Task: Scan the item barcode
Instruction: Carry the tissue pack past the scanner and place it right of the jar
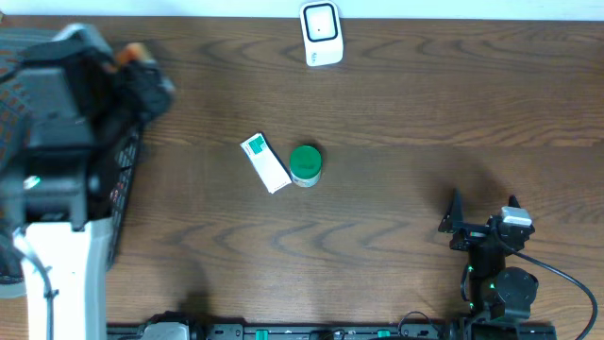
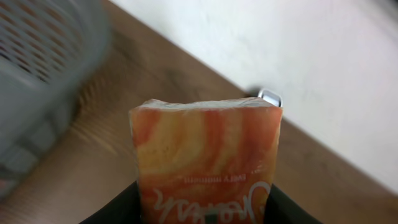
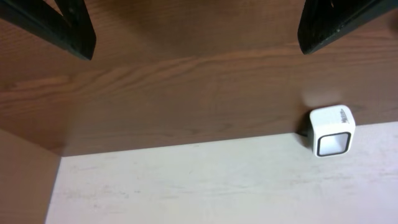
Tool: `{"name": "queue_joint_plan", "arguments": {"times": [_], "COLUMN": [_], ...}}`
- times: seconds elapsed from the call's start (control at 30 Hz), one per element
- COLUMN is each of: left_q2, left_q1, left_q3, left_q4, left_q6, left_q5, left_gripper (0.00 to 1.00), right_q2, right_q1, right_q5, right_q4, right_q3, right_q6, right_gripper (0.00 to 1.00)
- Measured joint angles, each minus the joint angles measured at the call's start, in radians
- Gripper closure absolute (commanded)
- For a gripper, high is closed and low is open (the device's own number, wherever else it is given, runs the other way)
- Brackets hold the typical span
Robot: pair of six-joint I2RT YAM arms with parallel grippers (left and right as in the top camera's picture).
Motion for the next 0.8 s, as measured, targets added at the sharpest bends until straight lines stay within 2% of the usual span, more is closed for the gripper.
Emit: {"name": "queue_joint_plan", "arguments": {"times": [0.2,0.4,0.8], "left_q2": [0.135,0.299,0.504], "left_q1": [-0.178,-0.31,-0.716], "left_q3": [-0.027,-0.035,-0.038], "left_q4": [-0.059,-0.069,0.113], "left_q6": [-0.087,-0.145,-0.167], "left_q5": [-0.158,-0.214,-0.225], "left_gripper": [0.51,0.51,0.5], "right_q2": [0.0,0.0,0.0], "right_q1": [0.0,0.0,0.0], "right_q5": [0.0,0.0,0.0], "right_q4": [0.0,0.0,0.0], "right_q3": [0.0,0.0,0.0], "right_q6": [0.0,0.0,0.0], "right_gripper": [0.01,0.01,0.01]}}
